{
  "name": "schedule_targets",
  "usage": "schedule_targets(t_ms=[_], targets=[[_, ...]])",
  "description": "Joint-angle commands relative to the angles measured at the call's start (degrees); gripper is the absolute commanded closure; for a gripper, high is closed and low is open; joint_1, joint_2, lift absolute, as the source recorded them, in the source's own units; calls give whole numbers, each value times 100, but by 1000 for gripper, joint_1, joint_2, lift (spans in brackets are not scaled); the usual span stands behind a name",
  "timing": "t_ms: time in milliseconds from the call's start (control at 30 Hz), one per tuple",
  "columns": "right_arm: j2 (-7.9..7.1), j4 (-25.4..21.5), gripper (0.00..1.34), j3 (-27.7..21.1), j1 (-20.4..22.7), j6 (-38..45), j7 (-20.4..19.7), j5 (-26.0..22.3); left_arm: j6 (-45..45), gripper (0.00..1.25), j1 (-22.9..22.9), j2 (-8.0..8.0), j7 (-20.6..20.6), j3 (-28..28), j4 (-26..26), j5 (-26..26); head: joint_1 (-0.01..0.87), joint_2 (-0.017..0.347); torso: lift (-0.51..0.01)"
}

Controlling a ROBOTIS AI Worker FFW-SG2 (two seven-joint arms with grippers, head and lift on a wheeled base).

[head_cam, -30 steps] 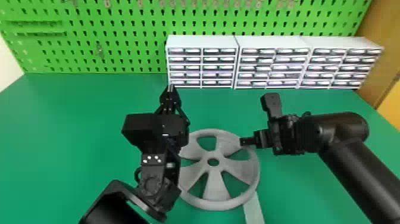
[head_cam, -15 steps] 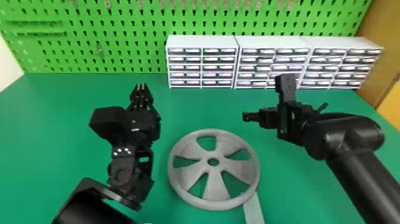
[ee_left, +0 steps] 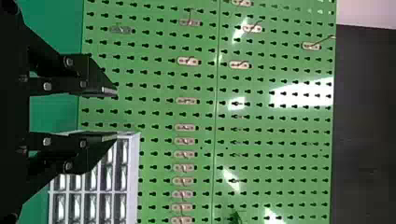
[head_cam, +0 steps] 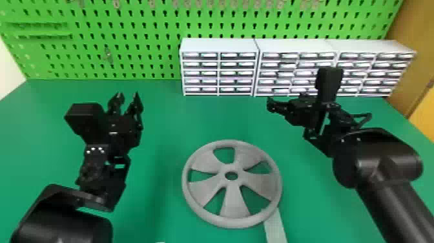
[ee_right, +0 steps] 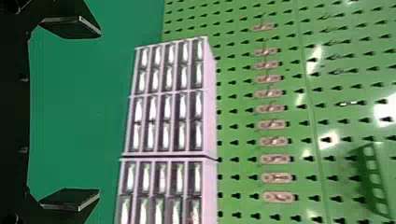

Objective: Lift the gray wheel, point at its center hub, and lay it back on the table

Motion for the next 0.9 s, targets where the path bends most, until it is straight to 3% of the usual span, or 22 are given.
schedule_targets(t_ms=[0,467,867], targets=[[97,-18,99,-77,186,-657,7,4,40,777,-43,-62,-238,287,234,23,692,48,-96],[414,-132,99,-481,651,-1738,7,381,31,535,-210,-590,-1398,1175,718,-328,692,48,-96],[581,-203,99,-859,985,-2151,-2,671,-373,504,-368,-651,-1521,1078,1157,-258,692,48,-96]])
